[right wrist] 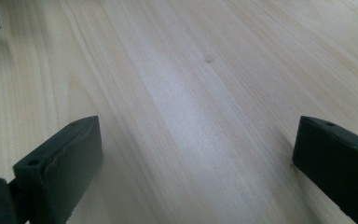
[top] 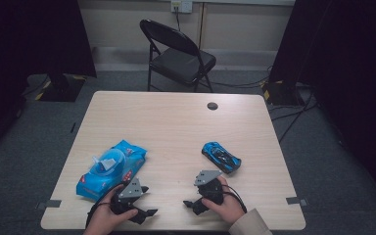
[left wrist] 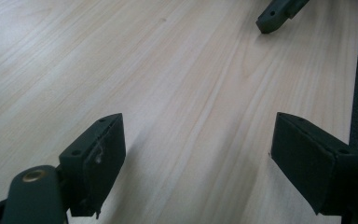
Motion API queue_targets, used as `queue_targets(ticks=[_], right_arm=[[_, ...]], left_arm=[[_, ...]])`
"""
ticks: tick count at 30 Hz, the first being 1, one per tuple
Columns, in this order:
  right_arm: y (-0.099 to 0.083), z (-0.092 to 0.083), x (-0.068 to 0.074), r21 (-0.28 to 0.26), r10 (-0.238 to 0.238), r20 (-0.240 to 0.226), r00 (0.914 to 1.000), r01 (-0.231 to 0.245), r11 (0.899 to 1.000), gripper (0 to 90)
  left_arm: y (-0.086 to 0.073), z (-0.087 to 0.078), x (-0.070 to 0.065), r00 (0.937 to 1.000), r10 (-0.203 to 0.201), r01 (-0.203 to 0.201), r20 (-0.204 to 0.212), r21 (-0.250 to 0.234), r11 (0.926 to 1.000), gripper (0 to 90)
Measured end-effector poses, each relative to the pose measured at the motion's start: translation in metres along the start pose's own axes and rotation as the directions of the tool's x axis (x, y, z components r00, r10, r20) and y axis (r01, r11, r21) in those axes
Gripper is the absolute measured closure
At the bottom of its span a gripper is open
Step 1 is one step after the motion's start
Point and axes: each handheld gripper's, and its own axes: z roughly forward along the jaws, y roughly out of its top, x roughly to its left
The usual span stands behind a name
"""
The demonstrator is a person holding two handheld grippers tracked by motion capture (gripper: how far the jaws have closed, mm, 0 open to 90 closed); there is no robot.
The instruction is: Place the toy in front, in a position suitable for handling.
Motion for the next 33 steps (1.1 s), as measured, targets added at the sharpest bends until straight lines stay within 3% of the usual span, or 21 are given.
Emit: queue_targets(ticks=[11,16,24,33], right_arm=[[0.000,0.000,0.000,0.001,0.000,-0.001,1.0000,0.000,1.000,0.8],[0.000,0.000,0.000,0.002,0.000,-0.001,1.0000,0.000,1.000,0.8],[0.000,0.000,0.000,0.001,0.000,-0.001,1.0000,0.000,1.000,0.8],[0.000,0.000,0.000,0.002,0.000,-0.001,1.0000,0.000,1.000,0.7]], left_arm=[[-0.002,-0.014,0.001,0.9980,-0.064,0.064,0.005,-0.006,0.9979,17.2],[-0.003,-0.027,0.002,0.9983,-0.059,0.059,-0.003,-0.010,0.9982,17.2],[-0.008,-0.049,0.008,0.9941,-0.104,0.103,-0.031,-0.027,0.9943,17.1],[-0.017,-0.073,0.008,0.9919,-0.114,0.113,-0.056,-0.021,0.9934,16.5]])
